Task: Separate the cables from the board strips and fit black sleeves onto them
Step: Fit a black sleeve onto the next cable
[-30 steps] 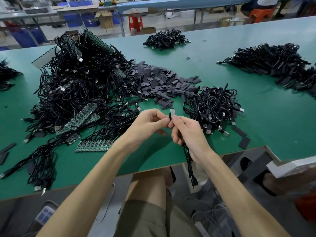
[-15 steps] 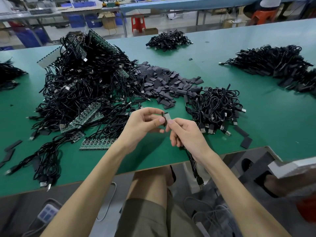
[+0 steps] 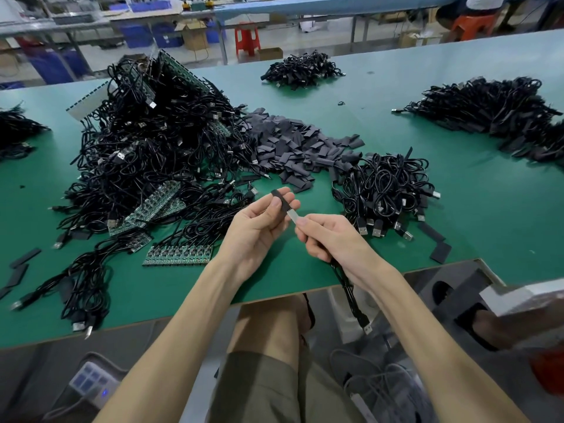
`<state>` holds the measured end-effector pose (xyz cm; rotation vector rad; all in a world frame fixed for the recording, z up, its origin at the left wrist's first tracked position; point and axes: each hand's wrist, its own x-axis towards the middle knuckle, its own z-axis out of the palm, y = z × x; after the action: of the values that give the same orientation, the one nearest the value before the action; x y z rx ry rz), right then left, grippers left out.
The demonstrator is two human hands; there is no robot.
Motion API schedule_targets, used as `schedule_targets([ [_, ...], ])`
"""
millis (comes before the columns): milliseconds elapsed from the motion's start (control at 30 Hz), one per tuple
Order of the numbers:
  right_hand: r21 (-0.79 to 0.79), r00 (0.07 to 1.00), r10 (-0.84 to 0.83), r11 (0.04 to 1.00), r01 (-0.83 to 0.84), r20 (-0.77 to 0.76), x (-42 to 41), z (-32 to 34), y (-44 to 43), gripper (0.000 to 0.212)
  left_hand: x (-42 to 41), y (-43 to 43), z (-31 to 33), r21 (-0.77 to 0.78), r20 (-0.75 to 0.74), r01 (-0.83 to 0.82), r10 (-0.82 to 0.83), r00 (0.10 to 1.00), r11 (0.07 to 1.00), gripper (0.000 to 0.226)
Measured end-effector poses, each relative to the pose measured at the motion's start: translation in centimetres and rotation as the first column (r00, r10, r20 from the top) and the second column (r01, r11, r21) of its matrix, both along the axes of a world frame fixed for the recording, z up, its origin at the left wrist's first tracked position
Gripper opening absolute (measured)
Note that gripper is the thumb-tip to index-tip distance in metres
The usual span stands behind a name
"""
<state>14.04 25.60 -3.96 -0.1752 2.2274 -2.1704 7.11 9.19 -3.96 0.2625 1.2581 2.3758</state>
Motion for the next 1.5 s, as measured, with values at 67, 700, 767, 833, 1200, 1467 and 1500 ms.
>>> schedule_targets([
  [67,-0.019,1.0,0.02,1.0,-0.019,0.004,0.0,0.1,0.1,0.036,0.0,0.0,-0.1,0.015,0.016,0.021,-0.022,1.0,1.0,0.028],
  [700,-0.049,0.995,0.094,0.995,-0.092,0.034,0.1,0.3,0.4,0.037,0.2,-0.7,-0.1,0.056,0.036,0.172,-0.174,0.984,0.984,0.037],
  [767,-0.067,0.997,0.077,0.995,-0.074,0.033,0.2,0.3,0.4,0.036,0.3,-0.6,-0.1,0.016,-0.011,0.179,-0.178,0.984,0.984,0.037],
  [833,-0.068,0.999,0.036,0.997,-0.034,0.029,0.2,0.1,0.3,0.037,0.5,-0.3,-0.2,-0.039,-0.075,0.145,-0.147,0.986,0.989,0.036],
  [1200,-0.088,0.996,-0.087,0.992,0.089,0.031,-0.1,-0.2,-0.4,0.041,1.6,0.1,0.2,-0.225,-0.285,-0.06,-0.007,0.959,0.973,0.039],
  [1467,-0.065,0.994,-0.104,0.992,0.106,0.034,0.0,-0.1,-0.6,0.044,1.9,0.5,0.0,-0.318,-0.422,-0.143,-0.005,0.907,0.937,0.038],
  [1500,-0.056,0.994,-0.105,0.993,0.107,0.031,0.0,-0.1,-0.6,0.044,2.0,0.5,0.0,-0.331,-0.442,-0.152,-0.011,0.897,0.931,0.037],
])
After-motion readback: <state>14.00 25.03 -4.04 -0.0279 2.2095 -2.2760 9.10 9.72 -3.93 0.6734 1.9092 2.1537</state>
